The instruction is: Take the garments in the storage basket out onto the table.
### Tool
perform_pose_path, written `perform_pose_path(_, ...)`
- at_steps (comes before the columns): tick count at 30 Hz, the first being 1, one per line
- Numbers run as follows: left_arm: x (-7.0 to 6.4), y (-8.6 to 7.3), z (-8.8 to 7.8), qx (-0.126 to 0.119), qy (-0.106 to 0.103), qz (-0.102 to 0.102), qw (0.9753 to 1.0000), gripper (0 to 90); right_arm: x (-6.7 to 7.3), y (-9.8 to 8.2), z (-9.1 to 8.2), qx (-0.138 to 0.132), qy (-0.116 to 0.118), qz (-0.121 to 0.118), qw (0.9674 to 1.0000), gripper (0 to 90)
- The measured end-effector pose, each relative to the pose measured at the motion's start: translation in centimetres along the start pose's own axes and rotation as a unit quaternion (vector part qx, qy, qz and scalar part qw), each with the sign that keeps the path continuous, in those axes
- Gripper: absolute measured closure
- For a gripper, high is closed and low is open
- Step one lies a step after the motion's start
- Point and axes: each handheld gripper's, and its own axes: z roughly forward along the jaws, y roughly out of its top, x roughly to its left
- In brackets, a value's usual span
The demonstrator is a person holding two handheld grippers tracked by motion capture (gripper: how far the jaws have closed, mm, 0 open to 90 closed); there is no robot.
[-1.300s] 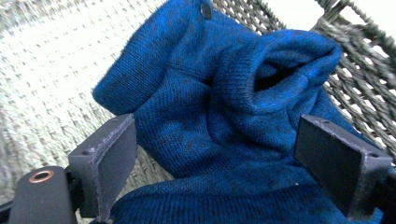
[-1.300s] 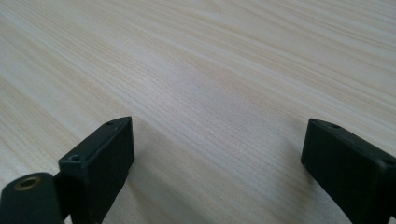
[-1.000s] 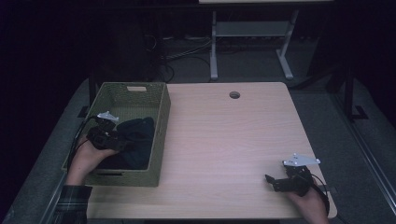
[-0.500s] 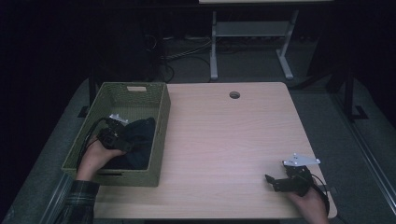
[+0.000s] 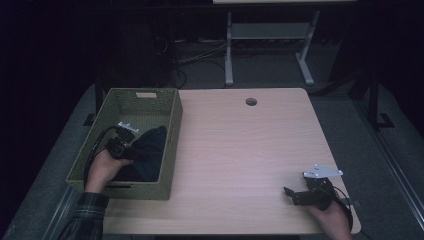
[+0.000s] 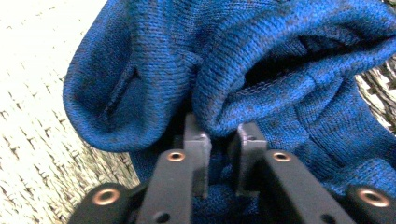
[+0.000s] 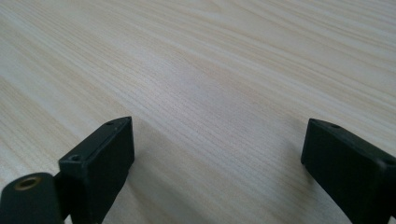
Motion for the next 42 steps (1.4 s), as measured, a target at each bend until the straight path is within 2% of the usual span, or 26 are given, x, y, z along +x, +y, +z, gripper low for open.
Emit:
perform_pose_path(5,-0.2,0.0,-1.0,-0.02,-0.001,-0.005,0.9998,83.1,0.0,0.0,0.0,0.0,0.0,0.0,1.0,9.2)
perform_pose_path(16,-0.5,0.1,-4.3,-0.065,-0.008,0.013,0.9978,83.6,0.0,0.0,0.0,0.0,0.0,0.0,1.0,9.2)
perform_pose_path(20,-0.8,0.3,-5.6,-0.086,-0.007,0.017,0.9961,83.7,0.0,0.0,0.0,0.0,0.0,0.0,1.0,9.2)
perform_pose_path(31,-1.3,1.0,-8.5,-0.118,-0.006,0.029,0.9926,83.7,0.0,0.0,0.0,0.0,0.0,0.0,1.0,9.2)
perform_pose_path(36,-1.5,1.3,-9.6,-0.138,-0.007,0.031,0.99,83.8,0.0,0.0,0.0,0.0,0.0,0.0,1.0,9.2)
perform_pose_path(42,-1.7,1.8,-10.7,-0.147,-0.002,0.04,0.9884,83.7,0.0,0.0,0.0,0.0,0.0,0.0,1.0,9.2)
